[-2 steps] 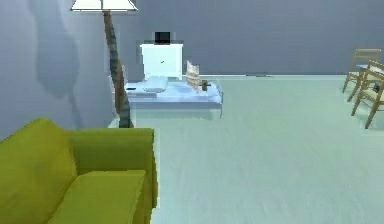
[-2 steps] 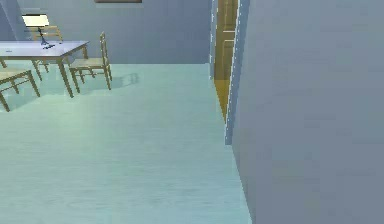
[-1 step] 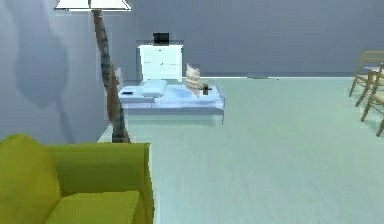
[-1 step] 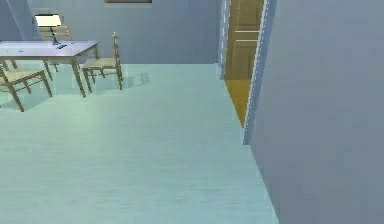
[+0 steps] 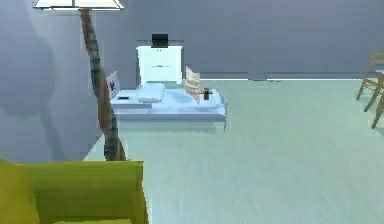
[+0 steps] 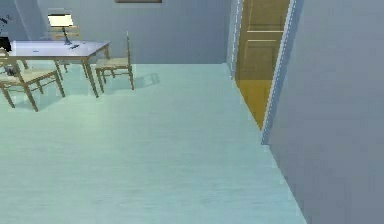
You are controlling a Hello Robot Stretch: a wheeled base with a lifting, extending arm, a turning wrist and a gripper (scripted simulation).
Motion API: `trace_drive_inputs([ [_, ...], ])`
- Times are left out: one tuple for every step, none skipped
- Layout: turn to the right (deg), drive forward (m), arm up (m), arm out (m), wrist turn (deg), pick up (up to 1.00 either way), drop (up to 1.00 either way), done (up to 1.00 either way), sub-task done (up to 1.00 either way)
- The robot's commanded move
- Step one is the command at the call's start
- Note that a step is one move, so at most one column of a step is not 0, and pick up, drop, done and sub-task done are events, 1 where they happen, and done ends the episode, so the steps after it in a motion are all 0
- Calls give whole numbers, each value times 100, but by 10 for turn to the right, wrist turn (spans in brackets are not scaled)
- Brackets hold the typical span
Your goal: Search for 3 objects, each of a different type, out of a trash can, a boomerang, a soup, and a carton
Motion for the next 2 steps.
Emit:
trace_drive_inputs([
  [450,0,0,0,0,0,0,0,0],
  [390,0,0,0,0,0,0,0,0],
])
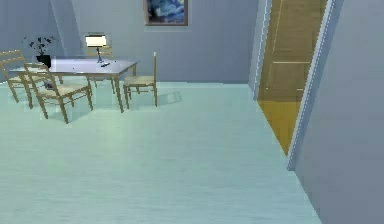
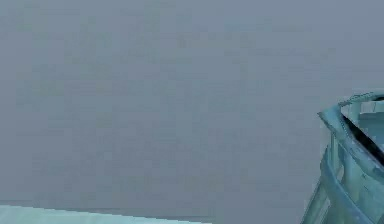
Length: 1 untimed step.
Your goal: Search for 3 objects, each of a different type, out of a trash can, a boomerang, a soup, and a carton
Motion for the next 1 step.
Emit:
trace_drive_inputs([
  [0,20,0,0,0,0,0,0,0],
])
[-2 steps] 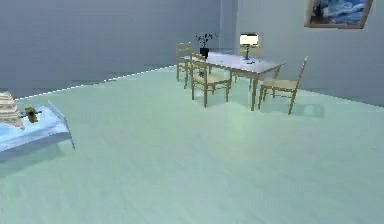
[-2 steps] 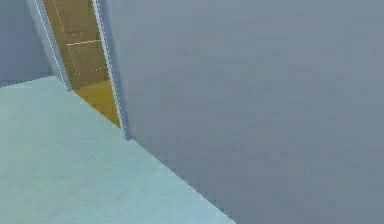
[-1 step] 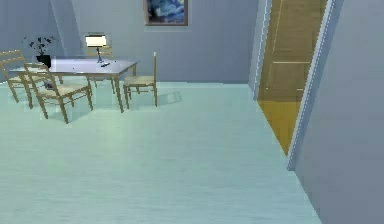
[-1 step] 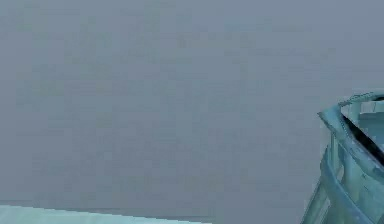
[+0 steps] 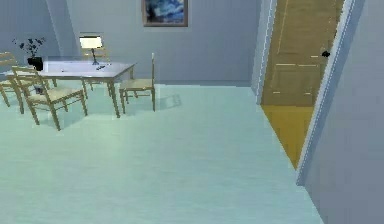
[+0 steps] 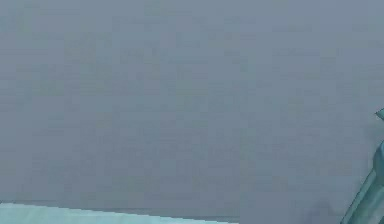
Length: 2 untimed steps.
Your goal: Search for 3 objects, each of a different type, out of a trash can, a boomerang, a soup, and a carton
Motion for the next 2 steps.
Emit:
trace_drive_inputs([
  [-450,0,0,0,0,0,0,0,0],
  [-330,0,0,0,0,0,0,0,0],
])
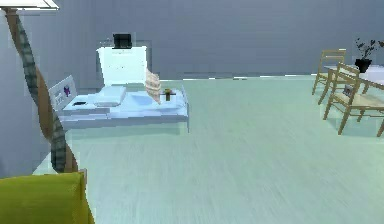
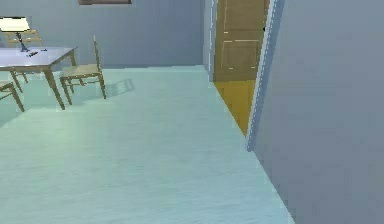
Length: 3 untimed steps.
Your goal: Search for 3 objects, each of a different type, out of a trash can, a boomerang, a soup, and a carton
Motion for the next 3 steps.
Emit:
trace_drive_inputs([
  [-30,0,0,0,0,0,0,0,0],
  [0,100,0,0,0,0,0,0,0],
  [0,85,0,0,0,0,0,0,0],
])
